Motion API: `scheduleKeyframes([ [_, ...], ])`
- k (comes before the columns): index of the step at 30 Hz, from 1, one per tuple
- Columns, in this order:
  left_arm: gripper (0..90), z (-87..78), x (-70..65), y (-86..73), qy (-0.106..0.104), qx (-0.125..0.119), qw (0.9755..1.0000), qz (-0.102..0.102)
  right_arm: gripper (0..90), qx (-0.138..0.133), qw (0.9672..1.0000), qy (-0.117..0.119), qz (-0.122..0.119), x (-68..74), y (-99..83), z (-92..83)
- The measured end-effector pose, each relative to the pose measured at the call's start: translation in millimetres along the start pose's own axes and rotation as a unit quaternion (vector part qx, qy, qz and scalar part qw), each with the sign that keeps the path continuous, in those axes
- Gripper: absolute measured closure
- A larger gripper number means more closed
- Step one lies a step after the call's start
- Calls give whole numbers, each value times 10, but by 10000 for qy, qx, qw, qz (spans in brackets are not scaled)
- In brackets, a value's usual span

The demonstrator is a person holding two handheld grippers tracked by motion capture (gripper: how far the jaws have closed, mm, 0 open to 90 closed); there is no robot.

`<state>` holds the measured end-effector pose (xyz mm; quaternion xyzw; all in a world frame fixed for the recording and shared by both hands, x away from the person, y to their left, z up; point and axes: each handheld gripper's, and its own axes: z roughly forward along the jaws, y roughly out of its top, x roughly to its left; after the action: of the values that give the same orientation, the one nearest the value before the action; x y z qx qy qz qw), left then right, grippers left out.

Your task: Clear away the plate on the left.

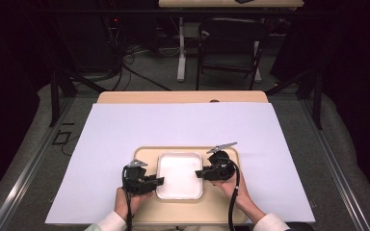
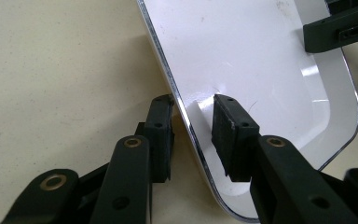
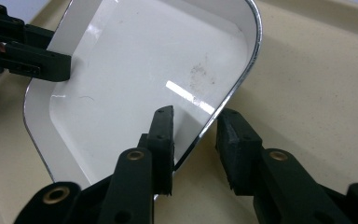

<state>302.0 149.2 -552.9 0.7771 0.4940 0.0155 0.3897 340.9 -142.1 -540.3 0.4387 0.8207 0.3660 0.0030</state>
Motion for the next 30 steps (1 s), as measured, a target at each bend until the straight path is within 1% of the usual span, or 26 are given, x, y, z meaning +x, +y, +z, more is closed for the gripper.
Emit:
scheduleKeyframes([
  [5,666,14,10,-3,54,10,10000,-39,641,49,10000,36,44,-21,5,44],
  [6,659,14,13,-4,95,6,9999,-37,671,63,10000,-40,40,-18,7,48],
  [7,663,10,22,-2,118,2,9999,-47,665,62,9999,-142,-23,-14,6,52],
  [8,663,7,30,1,124,-2,9999,-58,656,104,9998,-195,-35,-17,4,63],
  [10,668,4,47,4,115,-9,9999,-87,661,119,9998,-136,-13,-38,-9,80],
  [12,681,5,48,5,127,-12,9999,-93,660,130,9998,-159,-35,-31,-6,79],
  [13,693,6,48,5,166,-25,9998,-90,669,124,9997,-225,-62,-13,-3,87],
  [15,702,16,54,13,219,-55,9997,-49,678,136,9996,-229,-59,-13,-3,84],
  [19,717,31,71,33,259,-81,9996,-36,676,170,9994,-295,-71,10,-3,81],
  [24,724,35,80,41,267,-83,9996,-25,671,193,9993,-322,-85,38,-9,79],
  [30,724,36,78,45,283,-76,9996,27,658,229,9991,-333,-131,39,-6,76],
])
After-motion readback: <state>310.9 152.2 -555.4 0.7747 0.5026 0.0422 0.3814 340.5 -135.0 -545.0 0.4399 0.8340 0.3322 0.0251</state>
